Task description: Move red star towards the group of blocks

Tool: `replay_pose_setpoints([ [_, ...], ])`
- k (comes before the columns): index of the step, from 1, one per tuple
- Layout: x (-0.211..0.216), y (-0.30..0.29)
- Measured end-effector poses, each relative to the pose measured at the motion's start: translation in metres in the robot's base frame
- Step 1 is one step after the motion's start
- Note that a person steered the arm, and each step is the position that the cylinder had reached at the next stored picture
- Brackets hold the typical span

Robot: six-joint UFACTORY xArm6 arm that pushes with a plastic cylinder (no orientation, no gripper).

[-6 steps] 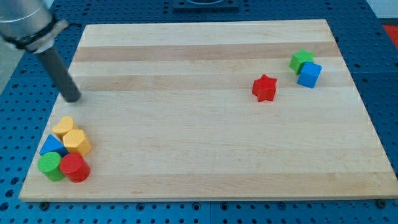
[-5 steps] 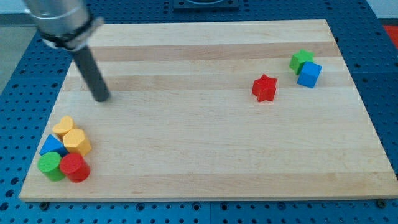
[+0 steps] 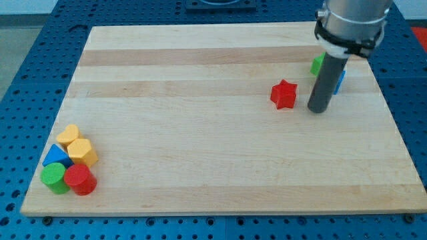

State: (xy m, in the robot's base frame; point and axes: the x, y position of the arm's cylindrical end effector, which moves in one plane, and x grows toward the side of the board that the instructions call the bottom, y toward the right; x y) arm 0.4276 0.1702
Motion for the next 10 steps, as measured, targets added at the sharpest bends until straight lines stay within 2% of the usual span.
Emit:
replay_pose_setpoints([
  [1,-0.022,-0.025],
  [2,-0.022,-0.086],
  [4,0.016,-0.238],
  [5,0.012,-0.252],
  [6,-0.005,-0.222],
  [7,-0.001,-0.174],
  [9,0.028,-0.163],
  [10,0.043,-0.185],
])
